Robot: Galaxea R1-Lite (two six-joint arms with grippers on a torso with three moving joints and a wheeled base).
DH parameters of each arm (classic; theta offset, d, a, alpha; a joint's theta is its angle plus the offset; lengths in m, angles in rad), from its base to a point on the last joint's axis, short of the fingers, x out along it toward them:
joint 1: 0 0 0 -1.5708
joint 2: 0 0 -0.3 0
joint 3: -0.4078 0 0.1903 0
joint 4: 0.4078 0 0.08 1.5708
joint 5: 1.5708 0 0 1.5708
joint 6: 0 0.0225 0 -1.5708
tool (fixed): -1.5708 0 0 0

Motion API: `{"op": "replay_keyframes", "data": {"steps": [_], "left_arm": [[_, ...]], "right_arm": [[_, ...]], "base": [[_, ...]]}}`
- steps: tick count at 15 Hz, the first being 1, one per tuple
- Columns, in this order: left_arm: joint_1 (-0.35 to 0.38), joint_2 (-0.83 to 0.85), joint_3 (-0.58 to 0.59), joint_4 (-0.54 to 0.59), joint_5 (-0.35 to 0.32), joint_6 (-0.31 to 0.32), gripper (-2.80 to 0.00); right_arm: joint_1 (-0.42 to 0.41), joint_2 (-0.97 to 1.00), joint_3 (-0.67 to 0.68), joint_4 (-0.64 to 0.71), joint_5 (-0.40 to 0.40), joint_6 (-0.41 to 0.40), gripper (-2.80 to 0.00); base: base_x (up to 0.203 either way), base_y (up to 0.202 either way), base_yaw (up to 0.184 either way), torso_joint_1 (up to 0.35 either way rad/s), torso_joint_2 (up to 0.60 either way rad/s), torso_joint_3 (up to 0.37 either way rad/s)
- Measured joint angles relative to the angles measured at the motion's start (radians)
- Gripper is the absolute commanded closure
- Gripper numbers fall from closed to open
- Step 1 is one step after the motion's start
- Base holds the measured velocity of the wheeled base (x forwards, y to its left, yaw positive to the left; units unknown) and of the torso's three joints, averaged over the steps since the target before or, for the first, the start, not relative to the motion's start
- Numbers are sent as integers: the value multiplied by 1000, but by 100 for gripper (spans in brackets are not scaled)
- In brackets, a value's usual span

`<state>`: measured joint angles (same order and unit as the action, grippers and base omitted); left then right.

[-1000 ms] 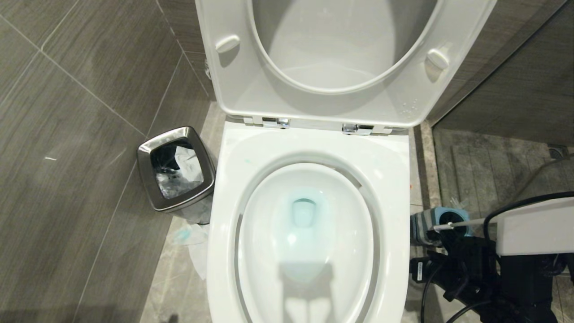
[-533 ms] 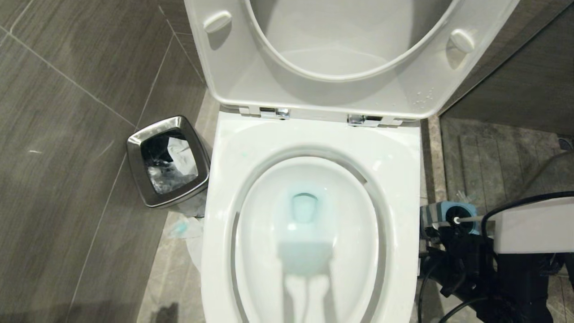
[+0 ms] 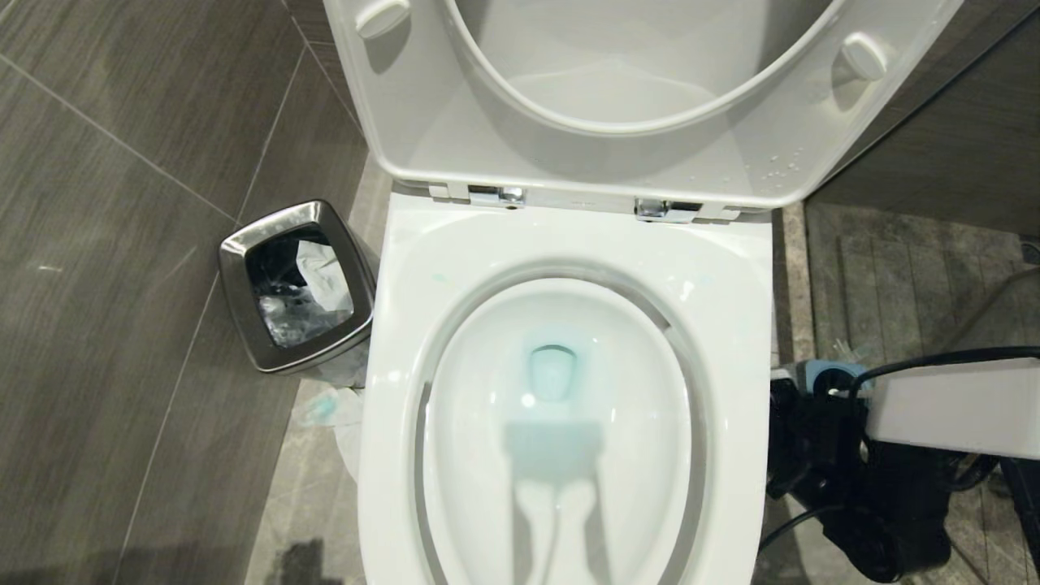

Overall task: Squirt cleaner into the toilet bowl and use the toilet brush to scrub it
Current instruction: Pour in the cleaning agent

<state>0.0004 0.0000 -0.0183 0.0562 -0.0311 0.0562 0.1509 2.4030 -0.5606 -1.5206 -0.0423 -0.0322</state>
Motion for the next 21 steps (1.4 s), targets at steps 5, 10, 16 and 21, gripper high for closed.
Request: {"op": "replay_keyframes", "data": {"steps": [5,10,16,21], "left_arm": [[0,0,0,0,0,0,0],[0,0,0,0,0,-2,0],[0,0,0,0,0,-1,0],[0,0,0,0,1,-2,0]], "right_arm": [[4,29,-108,0,-22,-128,-280],[6,51,-197,-1,-50,-154,-280],[30,52,-254,0,-59,-159,-280],[34,19,-254,0,-74,-184,-280]], "base": [[0,0,0,0,0,0],[0,0,0,0,3,-32],[0,0,0,2,4,-117],[0,0,0,0,0,0]]}}
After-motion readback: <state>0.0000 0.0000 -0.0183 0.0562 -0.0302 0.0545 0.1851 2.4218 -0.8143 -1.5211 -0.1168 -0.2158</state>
